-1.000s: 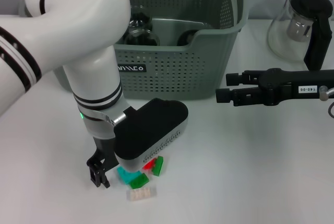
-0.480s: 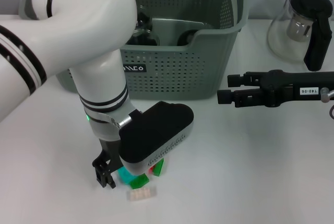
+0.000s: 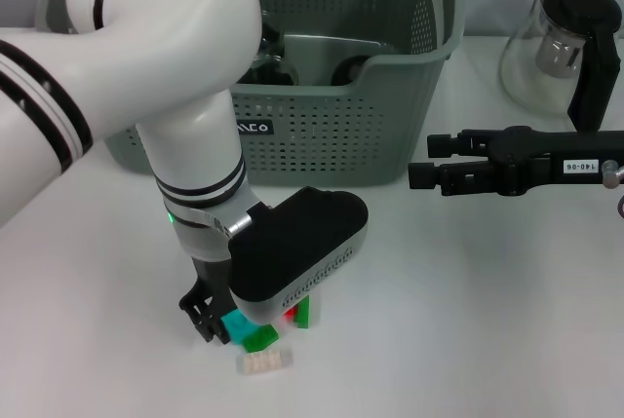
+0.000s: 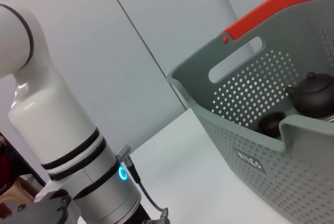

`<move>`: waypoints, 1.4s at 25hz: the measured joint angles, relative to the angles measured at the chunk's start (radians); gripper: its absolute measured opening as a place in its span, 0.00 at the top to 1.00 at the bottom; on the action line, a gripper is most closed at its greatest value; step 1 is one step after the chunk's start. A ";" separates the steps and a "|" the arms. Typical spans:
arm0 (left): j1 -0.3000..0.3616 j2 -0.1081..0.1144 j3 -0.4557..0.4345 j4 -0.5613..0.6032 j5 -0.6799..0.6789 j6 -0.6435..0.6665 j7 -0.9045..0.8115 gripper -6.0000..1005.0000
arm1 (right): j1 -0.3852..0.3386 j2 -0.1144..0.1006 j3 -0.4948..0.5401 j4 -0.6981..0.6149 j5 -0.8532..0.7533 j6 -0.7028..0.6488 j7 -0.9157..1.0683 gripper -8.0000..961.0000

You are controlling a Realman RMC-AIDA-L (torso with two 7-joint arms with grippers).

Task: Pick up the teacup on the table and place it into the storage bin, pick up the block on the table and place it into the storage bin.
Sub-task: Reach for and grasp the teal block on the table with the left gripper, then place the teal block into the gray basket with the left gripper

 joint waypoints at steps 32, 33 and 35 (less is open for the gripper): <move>0.063 0.024 -1.089 0.219 -0.393 0.289 -0.224 0.61 | -0.007 -0.021 -0.018 -0.009 -0.056 -0.180 -0.169 0.02; 0.072 0.028 -1.097 0.213 -0.427 0.256 -0.255 0.61 | -0.003 -0.023 -0.020 -0.010 -0.064 -0.184 -0.173 0.02; 0.079 0.034 -1.095 0.183 -0.473 0.148 -0.317 0.61 | 0.006 -0.026 -0.025 -0.010 -0.085 -0.187 -0.182 0.02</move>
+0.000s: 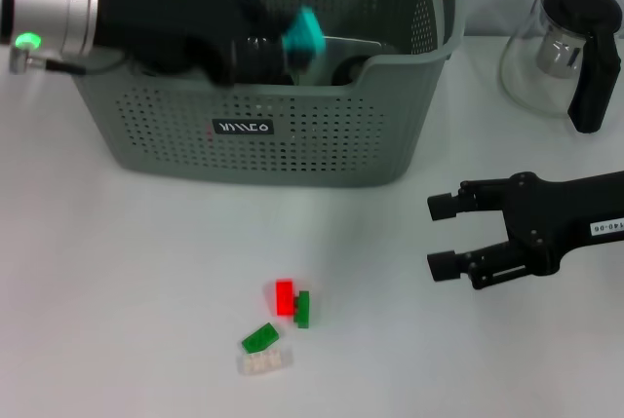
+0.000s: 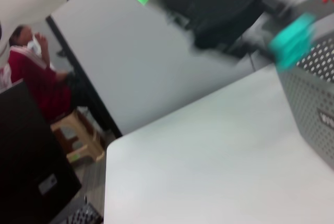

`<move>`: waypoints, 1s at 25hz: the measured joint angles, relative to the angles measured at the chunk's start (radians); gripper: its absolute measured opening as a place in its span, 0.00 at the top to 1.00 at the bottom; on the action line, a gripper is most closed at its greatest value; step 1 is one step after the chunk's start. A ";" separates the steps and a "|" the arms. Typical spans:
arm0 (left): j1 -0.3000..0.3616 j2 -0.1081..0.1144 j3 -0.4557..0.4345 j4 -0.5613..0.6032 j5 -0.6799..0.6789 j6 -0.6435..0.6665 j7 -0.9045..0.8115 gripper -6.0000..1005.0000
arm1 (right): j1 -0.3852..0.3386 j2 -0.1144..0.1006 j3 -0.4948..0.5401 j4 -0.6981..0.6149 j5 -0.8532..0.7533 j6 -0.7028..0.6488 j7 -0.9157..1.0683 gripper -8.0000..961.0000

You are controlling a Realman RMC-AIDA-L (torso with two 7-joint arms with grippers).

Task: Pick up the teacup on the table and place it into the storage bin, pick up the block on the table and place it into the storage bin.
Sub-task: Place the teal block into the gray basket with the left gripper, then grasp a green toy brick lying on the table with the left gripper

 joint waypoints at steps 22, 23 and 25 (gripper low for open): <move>-0.019 0.060 0.130 -0.229 -0.019 -0.606 -0.261 0.47 | 0.039 0.003 -0.017 -0.002 -0.055 0.000 -0.005 0.02; -0.008 0.060 0.128 -0.209 -0.027 -0.584 -0.262 0.42 | 0.038 0.002 -0.017 -0.002 -0.054 0.000 -0.005 0.02; 0.015 0.058 0.127 -0.168 -0.045 -0.526 -0.258 0.32 | 0.036 0.002 -0.014 -0.001 -0.055 0.002 -0.005 0.02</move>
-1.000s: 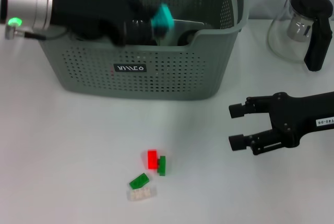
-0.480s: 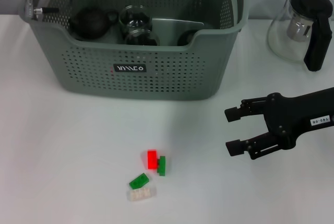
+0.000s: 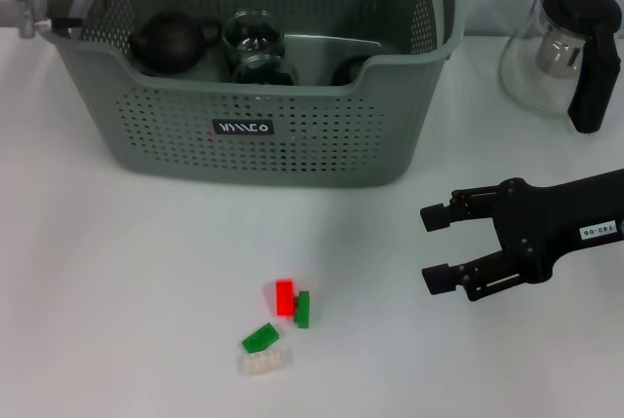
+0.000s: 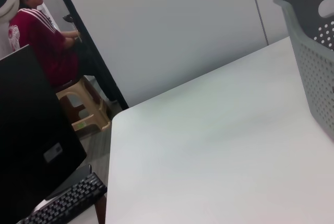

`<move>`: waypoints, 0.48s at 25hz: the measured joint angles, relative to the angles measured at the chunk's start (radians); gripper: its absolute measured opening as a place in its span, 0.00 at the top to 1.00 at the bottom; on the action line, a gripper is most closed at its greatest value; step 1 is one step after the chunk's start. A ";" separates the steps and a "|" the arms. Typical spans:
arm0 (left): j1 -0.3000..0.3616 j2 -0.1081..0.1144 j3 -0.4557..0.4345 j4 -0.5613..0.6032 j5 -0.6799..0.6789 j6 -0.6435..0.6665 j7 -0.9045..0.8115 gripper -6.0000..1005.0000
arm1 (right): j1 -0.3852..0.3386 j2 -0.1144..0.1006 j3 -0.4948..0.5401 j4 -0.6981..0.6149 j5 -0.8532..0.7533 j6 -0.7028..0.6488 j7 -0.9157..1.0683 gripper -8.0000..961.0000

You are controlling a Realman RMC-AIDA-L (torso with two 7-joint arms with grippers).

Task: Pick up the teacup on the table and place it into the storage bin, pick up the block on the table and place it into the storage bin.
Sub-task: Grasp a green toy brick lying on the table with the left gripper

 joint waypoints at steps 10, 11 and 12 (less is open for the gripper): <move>0.214 -0.082 0.060 0.343 -0.109 0.535 0.271 0.09 | -0.006 -0.004 0.017 0.009 0.003 0.010 0.019 0.02; 0.237 -0.084 0.092 0.370 -0.107 0.561 0.279 0.08 | -0.007 -0.004 0.022 0.010 0.003 0.012 0.022 0.02; 0.256 -0.085 0.123 0.392 -0.103 0.576 0.282 0.08 | -0.007 -0.004 0.026 0.011 0.004 0.015 0.024 0.02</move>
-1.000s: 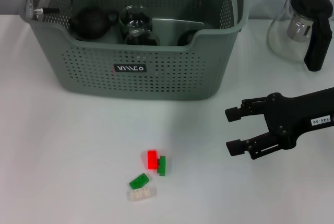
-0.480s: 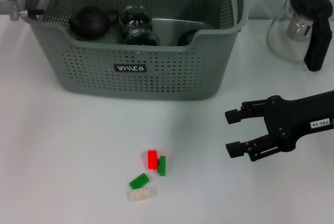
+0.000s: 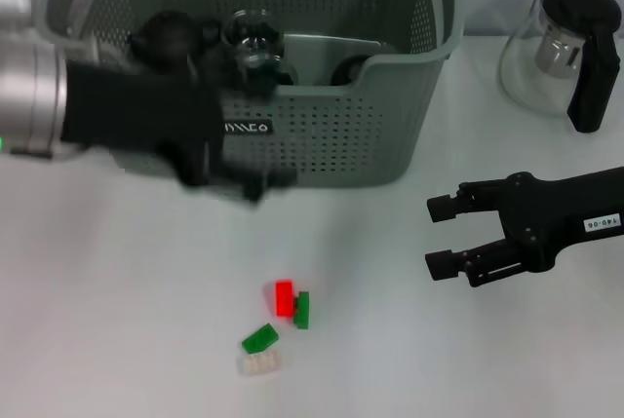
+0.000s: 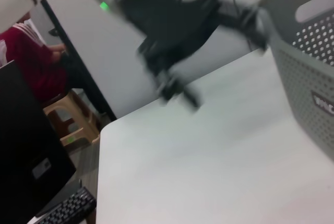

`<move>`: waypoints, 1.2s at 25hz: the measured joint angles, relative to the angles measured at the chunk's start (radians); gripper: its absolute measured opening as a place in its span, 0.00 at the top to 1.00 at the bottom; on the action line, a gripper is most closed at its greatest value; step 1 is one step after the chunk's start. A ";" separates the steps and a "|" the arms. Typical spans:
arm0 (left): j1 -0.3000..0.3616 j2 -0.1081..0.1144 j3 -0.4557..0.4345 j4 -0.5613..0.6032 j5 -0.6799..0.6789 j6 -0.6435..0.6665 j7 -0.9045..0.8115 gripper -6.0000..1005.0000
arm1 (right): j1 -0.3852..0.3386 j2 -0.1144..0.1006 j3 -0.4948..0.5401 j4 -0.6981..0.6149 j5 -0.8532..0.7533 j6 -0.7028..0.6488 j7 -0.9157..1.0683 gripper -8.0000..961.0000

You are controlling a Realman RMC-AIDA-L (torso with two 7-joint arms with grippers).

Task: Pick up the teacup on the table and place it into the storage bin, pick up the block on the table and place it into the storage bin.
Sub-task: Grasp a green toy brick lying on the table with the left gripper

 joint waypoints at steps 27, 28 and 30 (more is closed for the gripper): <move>-0.050 -0.009 0.682 -0.067 0.451 -0.289 -0.188 0.07 | -0.001 0.002 0.039 0.002 0.004 0.040 0.050 0.02; -0.055 -0.009 0.700 -0.075 0.462 -0.299 -0.197 0.07 | -0.001 0.001 0.038 0.002 0.004 0.040 0.052 0.02; -0.062 -0.009 0.728 -0.086 0.481 -0.313 -0.214 0.07 | -0.001 0.000 0.038 0.002 0.004 0.040 0.052 0.02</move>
